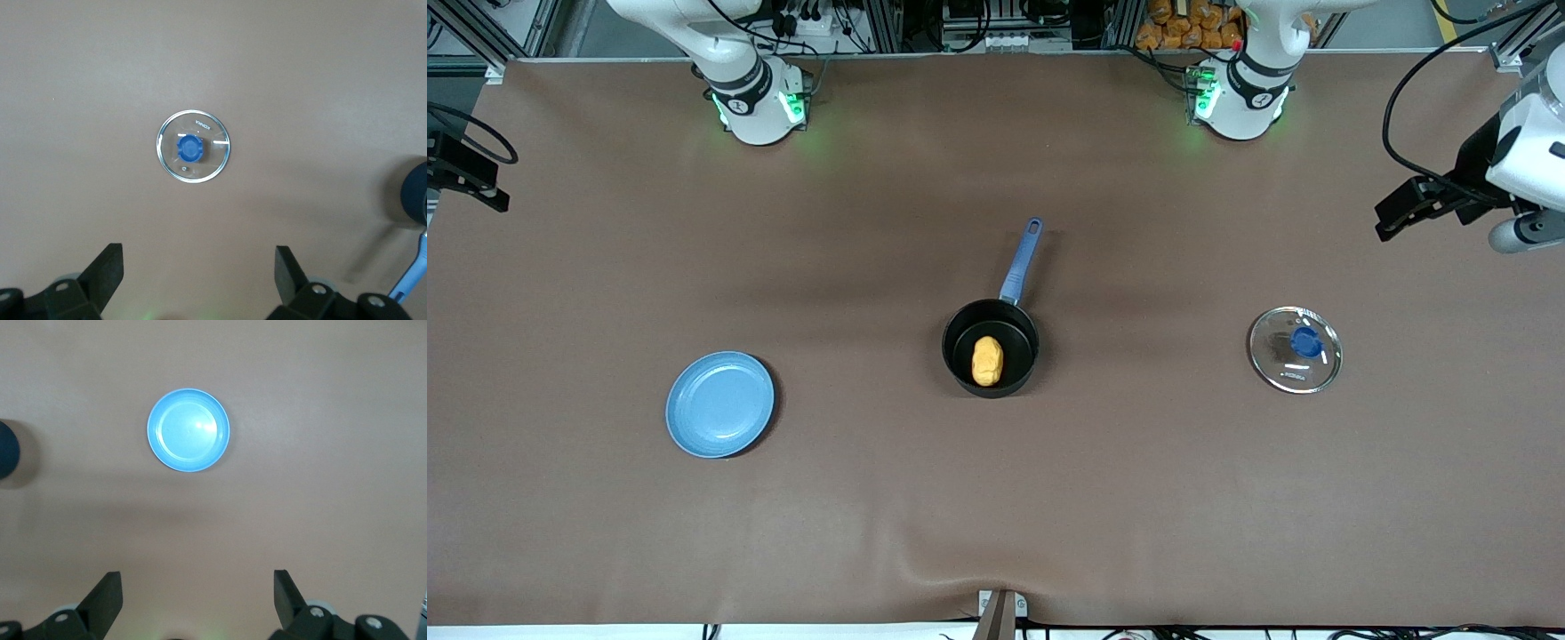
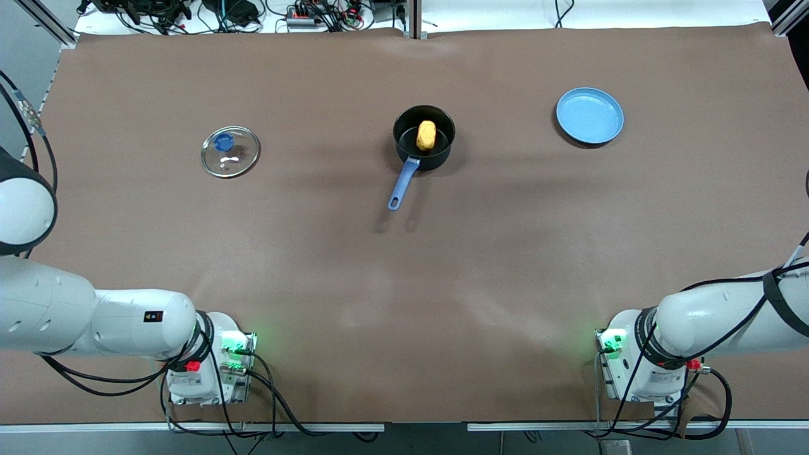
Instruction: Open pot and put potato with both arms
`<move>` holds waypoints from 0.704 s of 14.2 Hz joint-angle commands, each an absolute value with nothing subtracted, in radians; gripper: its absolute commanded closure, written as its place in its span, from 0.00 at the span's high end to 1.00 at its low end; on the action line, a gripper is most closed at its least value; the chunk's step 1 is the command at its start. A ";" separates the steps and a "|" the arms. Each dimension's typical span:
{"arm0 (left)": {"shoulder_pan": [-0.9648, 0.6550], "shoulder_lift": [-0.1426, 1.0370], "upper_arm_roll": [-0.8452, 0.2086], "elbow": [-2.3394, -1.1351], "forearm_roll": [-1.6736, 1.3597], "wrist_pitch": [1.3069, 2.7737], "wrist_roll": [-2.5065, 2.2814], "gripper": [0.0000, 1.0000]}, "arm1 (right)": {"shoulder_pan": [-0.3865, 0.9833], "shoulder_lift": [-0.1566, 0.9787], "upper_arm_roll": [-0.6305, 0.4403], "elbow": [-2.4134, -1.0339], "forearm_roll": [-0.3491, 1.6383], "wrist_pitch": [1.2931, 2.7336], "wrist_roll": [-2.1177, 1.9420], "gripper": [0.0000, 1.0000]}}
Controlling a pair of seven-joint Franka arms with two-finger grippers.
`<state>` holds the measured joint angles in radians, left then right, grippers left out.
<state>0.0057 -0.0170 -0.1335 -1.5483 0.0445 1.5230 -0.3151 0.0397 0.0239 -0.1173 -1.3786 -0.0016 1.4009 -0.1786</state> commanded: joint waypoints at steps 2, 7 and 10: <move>0.000 -0.031 -0.117 -1.548 0.021 1.508 -0.288 1.00 | -0.026 -0.071 -0.094 -1.554 0.045 1.523 -0.187 1.00; 0.005 -0.037 -0.110 -1.529 0.032 1.485 -0.259 1.00 | -0.014 -0.061 -0.080 -1.592 0.047 1.721 -0.184 1.00; 0.011 -0.035 -0.110 -1.534 0.017 1.479 -0.224 1.00 | -0.012 -0.077 -0.068 -1.612 0.058 1.729 -0.184 1.00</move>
<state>0.0046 -0.0260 -0.1143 -1.5411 0.0421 1.5028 -0.2687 -0.0034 -0.0256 -0.0855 -1.5658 0.0398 1.7306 -0.1815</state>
